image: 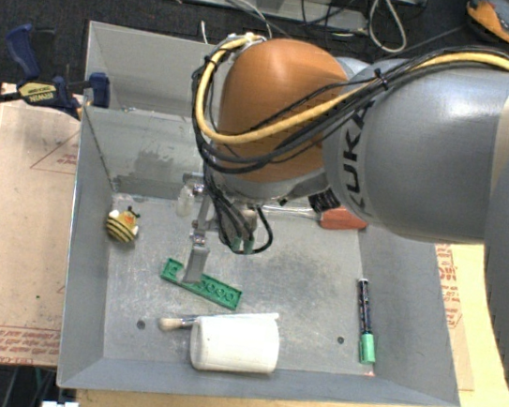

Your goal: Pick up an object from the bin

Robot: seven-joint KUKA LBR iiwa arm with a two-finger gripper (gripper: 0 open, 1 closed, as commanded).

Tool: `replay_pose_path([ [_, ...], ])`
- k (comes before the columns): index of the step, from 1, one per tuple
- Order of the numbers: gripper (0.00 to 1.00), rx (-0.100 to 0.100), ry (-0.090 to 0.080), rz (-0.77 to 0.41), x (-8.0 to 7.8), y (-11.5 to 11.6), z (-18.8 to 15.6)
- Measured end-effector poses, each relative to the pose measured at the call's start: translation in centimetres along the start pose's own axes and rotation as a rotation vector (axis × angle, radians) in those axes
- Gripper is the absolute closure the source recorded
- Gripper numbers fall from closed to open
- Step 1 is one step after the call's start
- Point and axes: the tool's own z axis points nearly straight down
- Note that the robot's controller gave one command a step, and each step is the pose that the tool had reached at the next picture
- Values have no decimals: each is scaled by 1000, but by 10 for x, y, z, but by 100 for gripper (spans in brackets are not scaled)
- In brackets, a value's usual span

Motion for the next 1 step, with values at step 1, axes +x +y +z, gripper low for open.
replay_pose_path([
  [1,0,-1,-7,4,-2,-1,-4],
])
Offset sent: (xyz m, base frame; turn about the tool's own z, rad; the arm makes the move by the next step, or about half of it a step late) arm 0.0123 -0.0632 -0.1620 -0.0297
